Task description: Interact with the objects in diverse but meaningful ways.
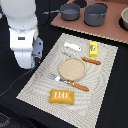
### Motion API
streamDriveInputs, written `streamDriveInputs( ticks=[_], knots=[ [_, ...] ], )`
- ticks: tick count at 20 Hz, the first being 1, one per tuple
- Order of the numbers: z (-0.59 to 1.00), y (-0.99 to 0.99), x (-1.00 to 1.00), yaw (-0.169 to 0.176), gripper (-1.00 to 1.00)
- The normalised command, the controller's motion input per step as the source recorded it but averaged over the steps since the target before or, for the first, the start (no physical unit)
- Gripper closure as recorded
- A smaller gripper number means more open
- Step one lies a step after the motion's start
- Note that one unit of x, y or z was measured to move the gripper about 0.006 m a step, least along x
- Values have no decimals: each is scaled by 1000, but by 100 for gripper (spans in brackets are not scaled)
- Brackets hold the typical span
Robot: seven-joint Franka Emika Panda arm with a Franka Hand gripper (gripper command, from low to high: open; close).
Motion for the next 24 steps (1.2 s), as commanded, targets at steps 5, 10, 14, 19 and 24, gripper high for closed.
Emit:
streamDriveInputs(
  ticks=[5, 10, 14, 19, 24],
  knots=[
    [-254, 47, -437, 74, -100],
    [-261, 21, -397, 62, -100],
    [-164, -32, -370, 12, -100],
    [-8, 0, -159, 5, -100],
    [-3, 0, -118, 5, 100]
  ],
)
